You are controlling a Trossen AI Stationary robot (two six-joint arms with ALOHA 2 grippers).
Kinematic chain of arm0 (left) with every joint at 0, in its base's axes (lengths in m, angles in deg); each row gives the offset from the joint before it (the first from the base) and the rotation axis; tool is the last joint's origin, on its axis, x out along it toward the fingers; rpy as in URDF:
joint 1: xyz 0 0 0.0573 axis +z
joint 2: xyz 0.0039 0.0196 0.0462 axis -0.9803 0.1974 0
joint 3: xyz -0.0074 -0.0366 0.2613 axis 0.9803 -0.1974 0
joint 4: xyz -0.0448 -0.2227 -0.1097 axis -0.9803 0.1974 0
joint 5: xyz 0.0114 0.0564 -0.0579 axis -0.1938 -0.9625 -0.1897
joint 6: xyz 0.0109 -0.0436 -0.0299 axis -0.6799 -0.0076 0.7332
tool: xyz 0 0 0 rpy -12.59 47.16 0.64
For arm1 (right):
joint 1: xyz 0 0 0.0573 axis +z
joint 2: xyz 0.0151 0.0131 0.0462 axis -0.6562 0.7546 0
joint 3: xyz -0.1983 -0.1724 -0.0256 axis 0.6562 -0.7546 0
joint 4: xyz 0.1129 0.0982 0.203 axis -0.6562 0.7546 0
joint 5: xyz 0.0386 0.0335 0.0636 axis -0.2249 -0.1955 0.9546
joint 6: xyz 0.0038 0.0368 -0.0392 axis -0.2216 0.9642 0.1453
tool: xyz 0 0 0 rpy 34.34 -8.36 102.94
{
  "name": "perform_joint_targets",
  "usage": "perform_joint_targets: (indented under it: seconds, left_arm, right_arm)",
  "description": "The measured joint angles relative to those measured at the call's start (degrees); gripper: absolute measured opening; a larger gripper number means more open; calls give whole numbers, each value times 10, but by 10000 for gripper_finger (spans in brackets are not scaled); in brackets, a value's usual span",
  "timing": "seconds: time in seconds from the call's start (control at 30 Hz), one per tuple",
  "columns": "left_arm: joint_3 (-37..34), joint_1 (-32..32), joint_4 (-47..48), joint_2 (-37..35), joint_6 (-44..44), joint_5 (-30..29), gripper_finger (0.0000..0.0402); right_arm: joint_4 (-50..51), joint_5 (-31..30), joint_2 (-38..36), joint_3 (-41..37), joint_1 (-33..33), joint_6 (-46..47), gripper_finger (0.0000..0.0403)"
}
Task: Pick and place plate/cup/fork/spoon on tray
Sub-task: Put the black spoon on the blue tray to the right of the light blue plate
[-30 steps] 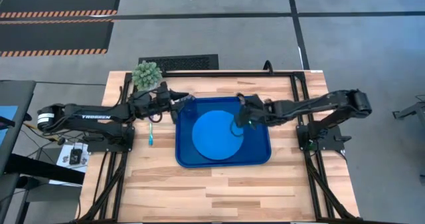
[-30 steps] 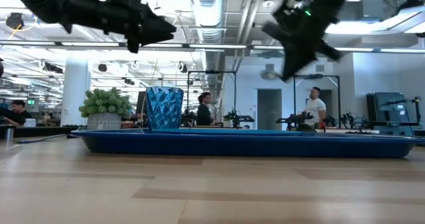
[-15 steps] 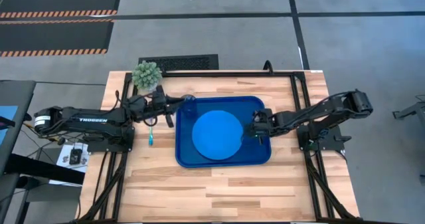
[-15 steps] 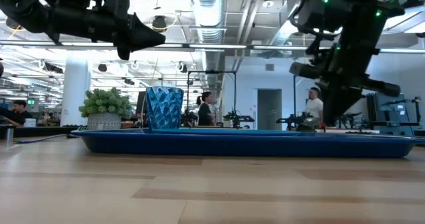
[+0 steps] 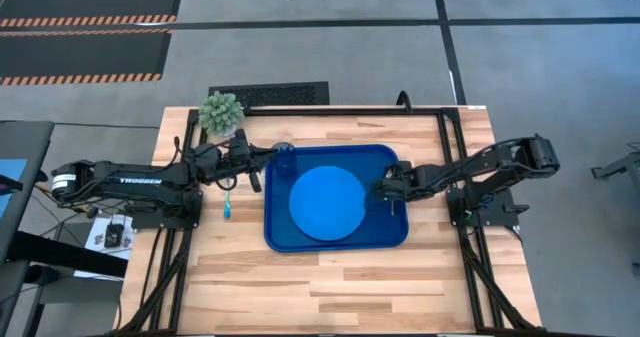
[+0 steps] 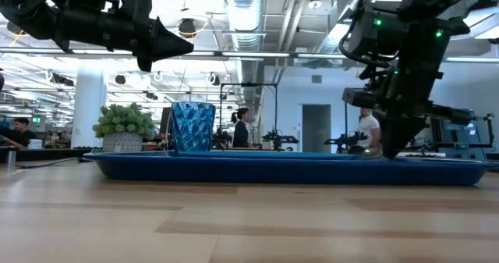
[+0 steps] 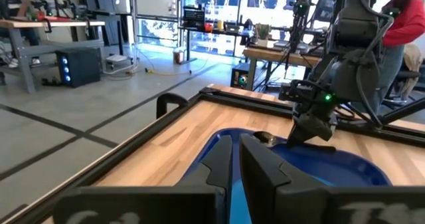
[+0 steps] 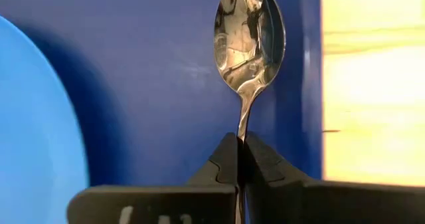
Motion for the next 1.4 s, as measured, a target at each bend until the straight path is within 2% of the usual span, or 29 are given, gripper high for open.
perform_joint_targets:
  seconds: [1.03, 1.4]
  left_arm:
    - [0, 0, 6, 0, 11, -1, 15]
    - [0, 0, 7, 0, 11, -1, 15]
  right_arm:
    - [-3, 34, 0, 0, -7, 10, 19]
    - [-43, 44, 0, -25, -7, 24, 19]
